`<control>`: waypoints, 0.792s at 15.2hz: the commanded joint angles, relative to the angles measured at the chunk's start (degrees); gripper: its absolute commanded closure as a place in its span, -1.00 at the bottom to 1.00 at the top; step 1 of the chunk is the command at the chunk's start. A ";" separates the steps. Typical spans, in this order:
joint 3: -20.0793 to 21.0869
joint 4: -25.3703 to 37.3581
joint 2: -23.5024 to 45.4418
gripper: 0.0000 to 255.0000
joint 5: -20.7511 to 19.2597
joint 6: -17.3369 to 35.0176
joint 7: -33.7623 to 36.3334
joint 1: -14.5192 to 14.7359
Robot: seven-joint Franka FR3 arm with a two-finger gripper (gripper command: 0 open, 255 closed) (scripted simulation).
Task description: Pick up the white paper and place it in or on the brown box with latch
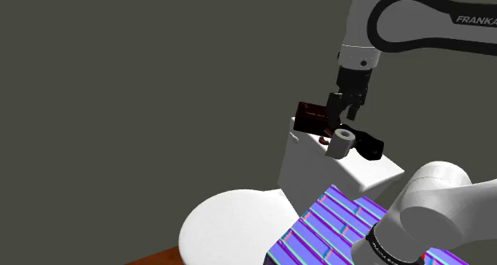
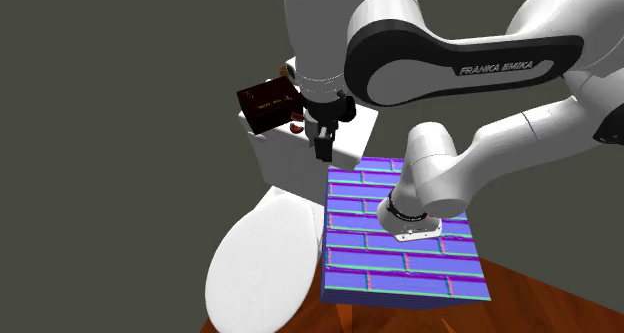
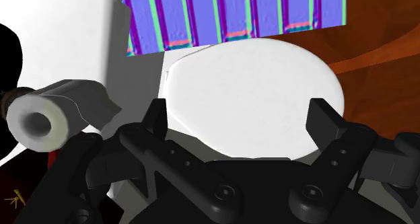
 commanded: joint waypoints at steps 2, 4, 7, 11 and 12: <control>-0.97 -0.99 0.18 -1.00 -0.87 1.52 -0.73 -0.57; -2.95 -2.78 0.76 -1.00 -2.58 4.66 -2.16 -1.76; -6.01 -4.98 2.26 -1.00 -5.05 9.55 -4.24 -3.58; -10.25 -6.95 5.45 -1.00 -8.07 16.40 -6.94 -5.97; -11.34 -7.27 6.45 -1.00 -8.76 18.16 -7.61 -6.53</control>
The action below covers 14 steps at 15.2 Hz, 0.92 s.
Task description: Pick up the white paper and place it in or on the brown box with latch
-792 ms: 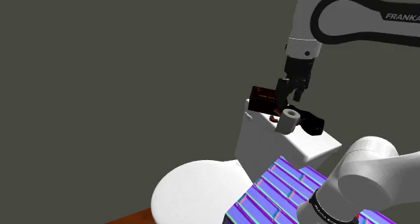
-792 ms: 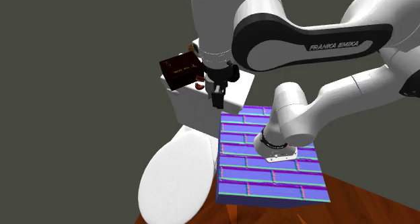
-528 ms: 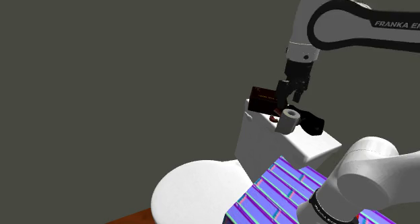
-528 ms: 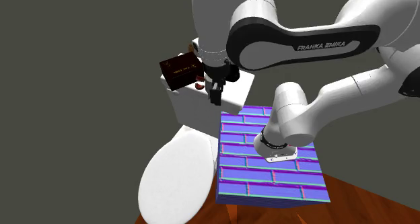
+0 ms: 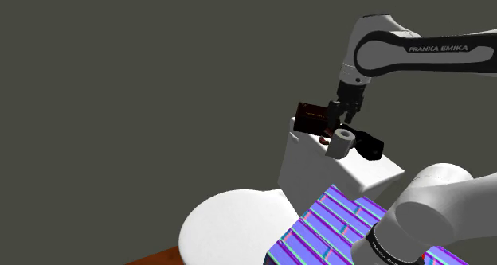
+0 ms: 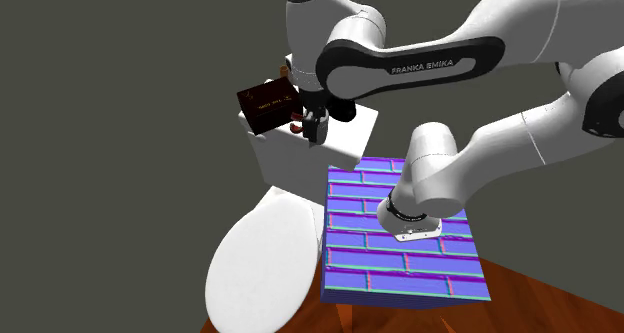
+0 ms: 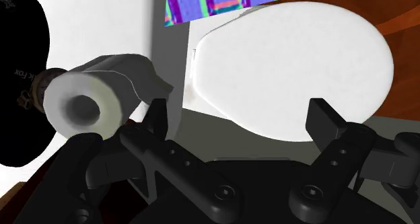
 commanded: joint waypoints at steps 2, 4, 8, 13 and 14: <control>-3.50 -0.83 3.20 -1.00 -2.16 5.50 -2.27 -1.77; -5.73 -0.93 5.77 -1.00 -3.21 9.09 -3.63 -2.71; -10.31 -0.26 11.78 -1.00 -4.47 16.26 -6.54 -4.13; -16.23 2.20 20.66 -1.00 -3.78 24.87 -10.99 -4.81; -17.45 2.90 22.60 -1.00 -3.23 26.50 -12.07 -4.78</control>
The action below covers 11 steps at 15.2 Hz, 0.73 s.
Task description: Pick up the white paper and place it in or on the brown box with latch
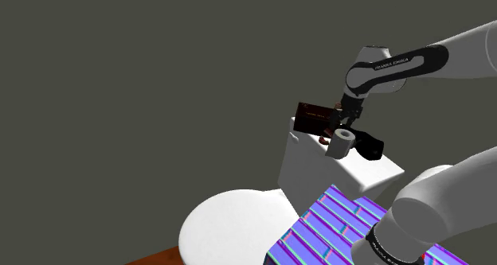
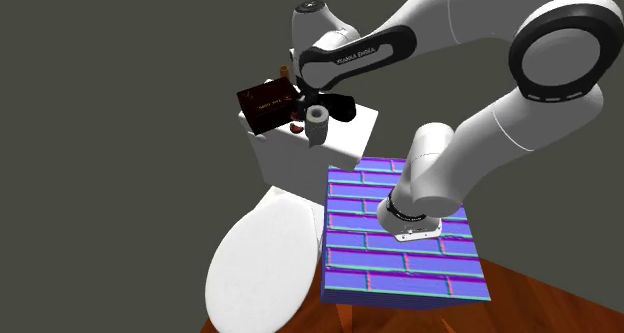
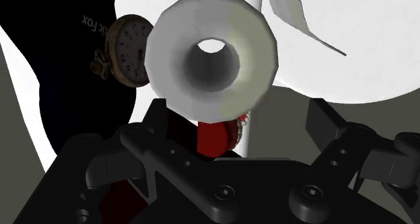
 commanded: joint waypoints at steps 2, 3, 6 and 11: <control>-2.05 1.19 4.01 -1.00 1.11 3.45 -1.86 0.22; -2.23 0.81 4.55 -1.00 1.24 4.35 -1.99 0.29; -2.79 -0.25 6.29 -1.00 1.72 7.06 -2.45 0.53; -3.28 -1.07 7.91 -1.00 2.28 9.42 -2.93 0.78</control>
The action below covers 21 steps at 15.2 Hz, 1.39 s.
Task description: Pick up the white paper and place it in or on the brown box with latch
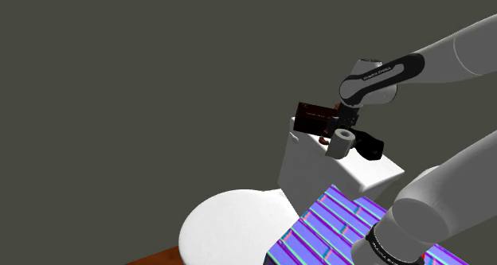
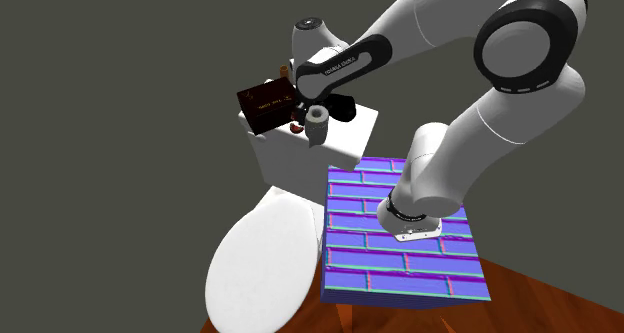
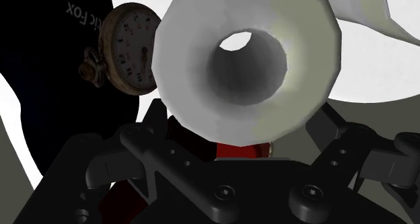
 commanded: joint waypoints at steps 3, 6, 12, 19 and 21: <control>-0.03 -0.06 0.09 -1.00 0.03 0.17 -0.03 0.01; -0.03 -0.06 0.08 1.00 0.03 0.15 -0.03 0.01; -0.08 0.06 0.20 1.00 0.10 0.16 -0.11 0.03; 0.69 1.38 -2.23 1.00 -0.69 -3.47 0.63 -0.31; 1.05 2.18 -3.27 1.00 -0.95 -5.26 0.89 -0.44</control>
